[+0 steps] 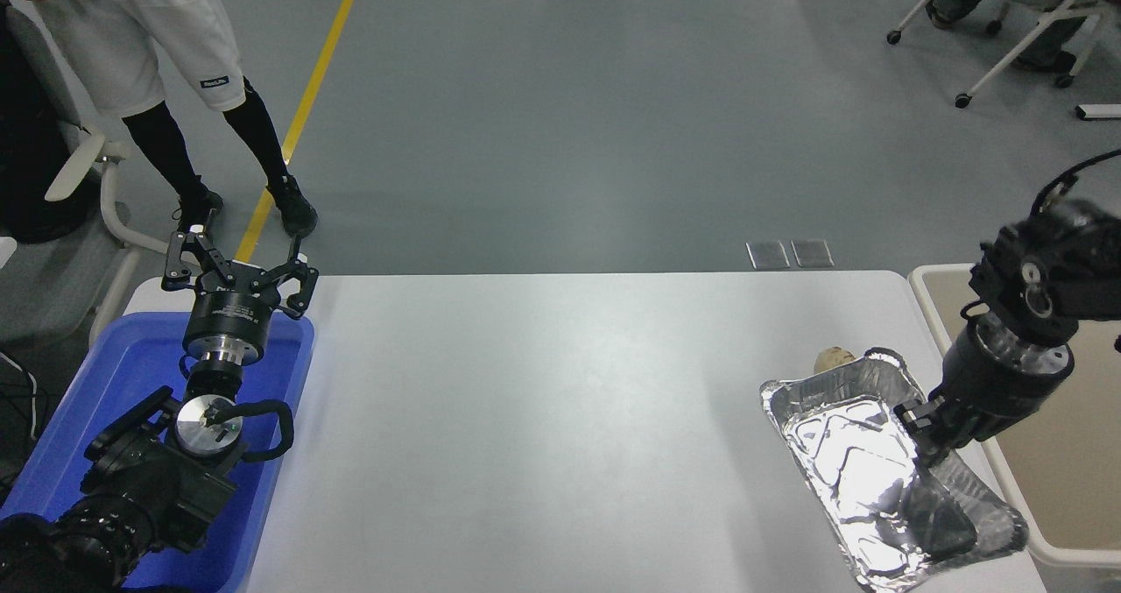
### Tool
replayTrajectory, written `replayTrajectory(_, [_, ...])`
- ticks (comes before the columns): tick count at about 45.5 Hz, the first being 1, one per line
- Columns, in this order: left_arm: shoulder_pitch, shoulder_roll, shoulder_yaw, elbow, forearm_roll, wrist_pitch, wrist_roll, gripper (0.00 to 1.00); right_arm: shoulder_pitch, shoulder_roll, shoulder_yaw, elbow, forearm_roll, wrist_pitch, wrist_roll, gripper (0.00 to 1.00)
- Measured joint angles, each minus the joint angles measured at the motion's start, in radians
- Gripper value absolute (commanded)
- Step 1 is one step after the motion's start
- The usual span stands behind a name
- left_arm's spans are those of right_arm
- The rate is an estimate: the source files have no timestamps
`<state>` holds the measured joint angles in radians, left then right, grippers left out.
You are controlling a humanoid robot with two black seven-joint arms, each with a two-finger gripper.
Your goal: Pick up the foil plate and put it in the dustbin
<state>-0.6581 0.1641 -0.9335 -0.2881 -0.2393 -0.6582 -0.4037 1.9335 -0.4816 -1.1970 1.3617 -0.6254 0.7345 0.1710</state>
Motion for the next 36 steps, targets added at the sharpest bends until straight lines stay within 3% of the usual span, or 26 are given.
replayTrajectory(36, [0.000,0.000,0.001,0.000,0.000,0.000,0.000,0.99,0.430,-0.018,-0.075,0.030,0.103,0.050,0.000,0.00])
